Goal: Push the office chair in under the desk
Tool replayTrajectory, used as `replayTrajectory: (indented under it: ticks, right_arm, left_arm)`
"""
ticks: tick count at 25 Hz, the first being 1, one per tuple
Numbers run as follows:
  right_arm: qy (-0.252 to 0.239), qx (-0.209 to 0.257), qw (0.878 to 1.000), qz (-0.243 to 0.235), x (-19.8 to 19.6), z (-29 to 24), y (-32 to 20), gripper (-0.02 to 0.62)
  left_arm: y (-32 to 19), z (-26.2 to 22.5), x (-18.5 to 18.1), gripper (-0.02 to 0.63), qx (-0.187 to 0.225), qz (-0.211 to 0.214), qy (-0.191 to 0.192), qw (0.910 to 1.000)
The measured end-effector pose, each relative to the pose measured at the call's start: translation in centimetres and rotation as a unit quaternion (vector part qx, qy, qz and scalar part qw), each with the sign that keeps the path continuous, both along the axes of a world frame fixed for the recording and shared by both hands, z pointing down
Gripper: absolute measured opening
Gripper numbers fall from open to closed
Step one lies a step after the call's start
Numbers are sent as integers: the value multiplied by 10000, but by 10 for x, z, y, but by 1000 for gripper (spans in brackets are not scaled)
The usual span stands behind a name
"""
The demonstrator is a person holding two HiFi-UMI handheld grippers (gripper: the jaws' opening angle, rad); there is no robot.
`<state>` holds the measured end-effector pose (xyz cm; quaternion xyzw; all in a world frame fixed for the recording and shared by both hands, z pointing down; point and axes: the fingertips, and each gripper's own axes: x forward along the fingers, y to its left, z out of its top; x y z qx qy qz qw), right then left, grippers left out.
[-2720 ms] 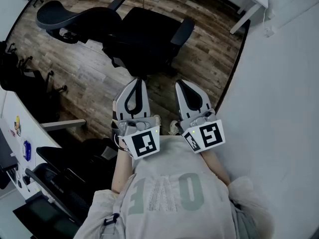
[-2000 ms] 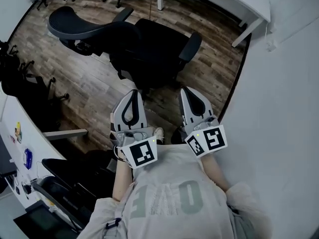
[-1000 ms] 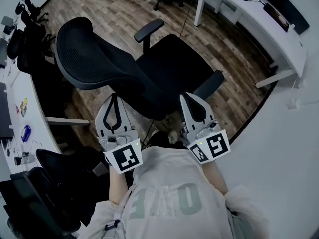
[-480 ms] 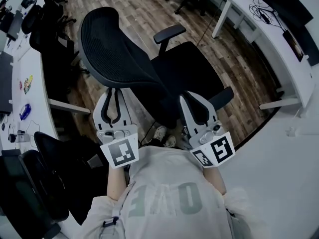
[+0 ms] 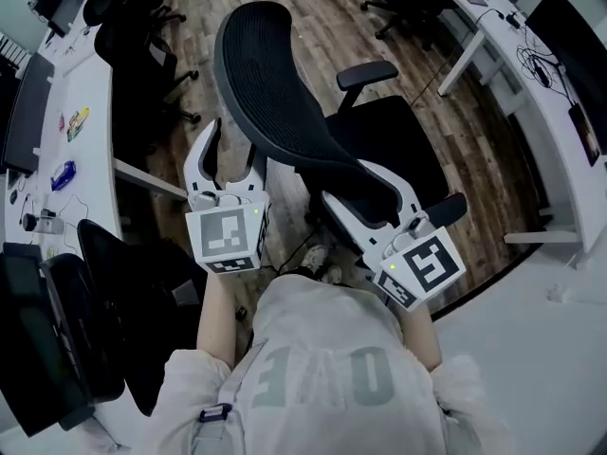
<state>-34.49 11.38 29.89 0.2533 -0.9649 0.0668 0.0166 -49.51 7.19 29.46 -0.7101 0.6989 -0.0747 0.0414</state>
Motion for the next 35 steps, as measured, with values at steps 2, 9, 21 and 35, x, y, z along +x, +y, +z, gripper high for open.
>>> replayTrajectory:
  ticks: [2,9,21,35]
  right_arm:
    - [154,-78,9998,53,-5,1,-4,212]
    - [680,41,9972,307,-12,2,-18,126]
    - [689,327,9963,406,-16,-2,-28,114]
    - [583,269,9961,603,33,0,-61,106]
  left_arm:
    - [-9,1,-1,247,-115,70,27,9999]
    - [-33,-5,-4,235,-65,40,-216,9997]
    - [-51,-9,-7,164,-48,-256,-472,9985]
    - [-86,-9,42,156,-110,-185,-546,9983]
